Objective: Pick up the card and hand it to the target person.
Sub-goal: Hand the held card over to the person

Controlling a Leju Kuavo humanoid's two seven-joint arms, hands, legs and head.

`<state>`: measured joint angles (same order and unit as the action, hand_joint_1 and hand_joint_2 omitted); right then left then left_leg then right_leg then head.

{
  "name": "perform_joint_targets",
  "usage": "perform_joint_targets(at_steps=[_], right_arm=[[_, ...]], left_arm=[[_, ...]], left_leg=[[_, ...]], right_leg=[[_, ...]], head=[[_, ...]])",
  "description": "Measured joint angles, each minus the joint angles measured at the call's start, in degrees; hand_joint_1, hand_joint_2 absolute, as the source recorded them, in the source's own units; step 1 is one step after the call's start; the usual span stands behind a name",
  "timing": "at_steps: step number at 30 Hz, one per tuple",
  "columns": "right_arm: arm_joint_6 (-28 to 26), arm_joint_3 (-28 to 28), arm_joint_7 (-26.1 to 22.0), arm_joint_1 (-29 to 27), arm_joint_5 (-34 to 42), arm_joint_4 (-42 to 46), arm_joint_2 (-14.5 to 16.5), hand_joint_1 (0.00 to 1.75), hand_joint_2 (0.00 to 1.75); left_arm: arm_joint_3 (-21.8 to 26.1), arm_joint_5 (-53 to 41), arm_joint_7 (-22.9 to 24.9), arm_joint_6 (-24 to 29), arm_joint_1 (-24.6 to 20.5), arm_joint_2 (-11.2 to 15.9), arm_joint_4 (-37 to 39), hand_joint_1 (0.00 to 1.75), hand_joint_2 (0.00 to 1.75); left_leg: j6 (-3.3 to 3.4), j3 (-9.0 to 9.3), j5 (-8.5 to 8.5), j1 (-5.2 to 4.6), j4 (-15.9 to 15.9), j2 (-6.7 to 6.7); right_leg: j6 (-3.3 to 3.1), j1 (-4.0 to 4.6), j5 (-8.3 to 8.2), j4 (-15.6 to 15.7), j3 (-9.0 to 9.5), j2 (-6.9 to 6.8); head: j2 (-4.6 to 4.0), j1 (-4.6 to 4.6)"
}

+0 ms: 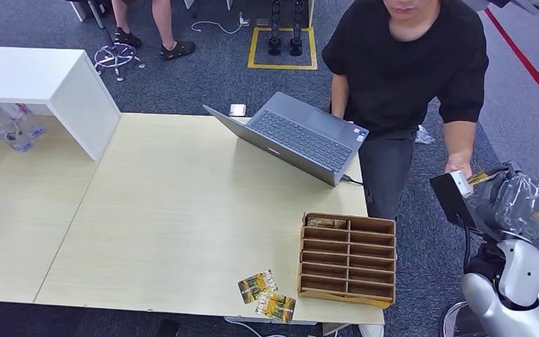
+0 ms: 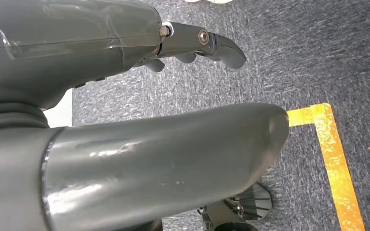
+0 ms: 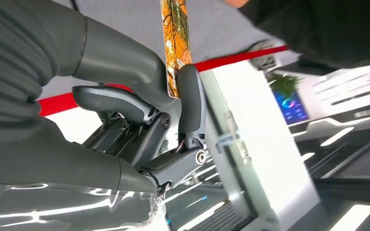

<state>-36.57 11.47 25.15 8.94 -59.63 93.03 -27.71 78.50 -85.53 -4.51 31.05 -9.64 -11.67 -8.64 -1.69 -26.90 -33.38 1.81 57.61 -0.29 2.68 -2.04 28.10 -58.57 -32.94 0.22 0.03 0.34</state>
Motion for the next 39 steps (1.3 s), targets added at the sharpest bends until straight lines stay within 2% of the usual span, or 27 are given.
perform_joint_targets(at_steps=[14, 15, 18, 19, 21, 29, 39], right_arm=[[-1.4, -2.1, -0.8, -2.2, -2.2, -7.9, 2.8, 1.59, 1.75], [-1.4, -2.2, -0.8, -2.3, -2.2, -8.1, 2.9, 1.47, 1.75], [-1.1, -2.3, -0.6, -2.5, -2.6, -8.7, 3.3, 0.34, 1.75], [-1.0, -2.4, -0.6, -2.6, -2.7, -8.9, 3.4, 0.06, 1.75], [-0.8, -2.5, -0.5, -2.9, -2.9, -9.2, 3.6, 0.00, 1.75], [2.8, -2.6, -0.3, -3.3, -2.1, -9.8, 3.8, 0.00, 1.75], [2.9, -2.7, -0.1, -4.3, -1.7, -8.6, 3.8, 0.00, 1.75]], left_arm=[[-0.5, -0.1, -0.3, -0.1, 0.0, 0.0, 0.0, 0.00, 0.00], [-0.5, -0.1, -0.3, -0.1, 0.0, 0.0, 0.0, 0.00, 0.00], [-0.6, -0.1, -0.4, -0.2, 0.0, 0.0, 0.0, 0.00, 0.00], [-0.6, -0.1, -0.4, -0.2, 0.0, 0.0, 0.0, 0.00, 0.00], [-0.6, -0.2, -0.4, -0.2, 0.0, 0.0, 0.0, 0.00, 0.00], [-0.6, -0.2, -0.5, -0.2, 0.0, 0.0, 0.0, 0.00, 0.00], [-0.6, -0.1, -0.5, -0.2, 0.0, 0.0, 0.0, 0.00, 0.00]], left_leg=[[0.00, 0.02, 0.00, 0.00, 0.0, 0.02], [0.00, 0.03, 0.00, 0.00, 0.0, 0.02], [0.00, 0.07, 0.00, 0.00, 0.0, 0.02], [0.00, 0.07, 0.00, 0.00, 0.0, 0.02], [0.00, 0.06, 0.00, 0.00, 0.0, 0.02], [0.00, 0.02, 0.00, 0.00, 0.0, 0.03], [0.00, 0.04, 0.00, 0.00, 0.0, 0.03]], right_leg=[[0.00, -0.01, 0.00, 0.0, 0.00, 0.04], [0.00, -0.01, 0.00, 0.0, 0.00, 0.04], [0.00, 0.00, 0.00, 0.0, -0.01, 0.03], [0.00, 0.00, 0.00, 0.0, -0.01, 0.03], [0.00, 0.00, 0.00, 0.0, -0.01, 0.03], [0.00, -0.01, 0.00, 0.0, 0.00, 0.05], [0.00, -0.01, 0.00, 0.0, 0.00, 0.05]], head=[[-0.01, -0.01], [0.00, 0.00], [0.00, -0.01], [-0.01, -0.01], [-0.01, -0.01], [0.00, -0.01], [0.00, -0.01]])
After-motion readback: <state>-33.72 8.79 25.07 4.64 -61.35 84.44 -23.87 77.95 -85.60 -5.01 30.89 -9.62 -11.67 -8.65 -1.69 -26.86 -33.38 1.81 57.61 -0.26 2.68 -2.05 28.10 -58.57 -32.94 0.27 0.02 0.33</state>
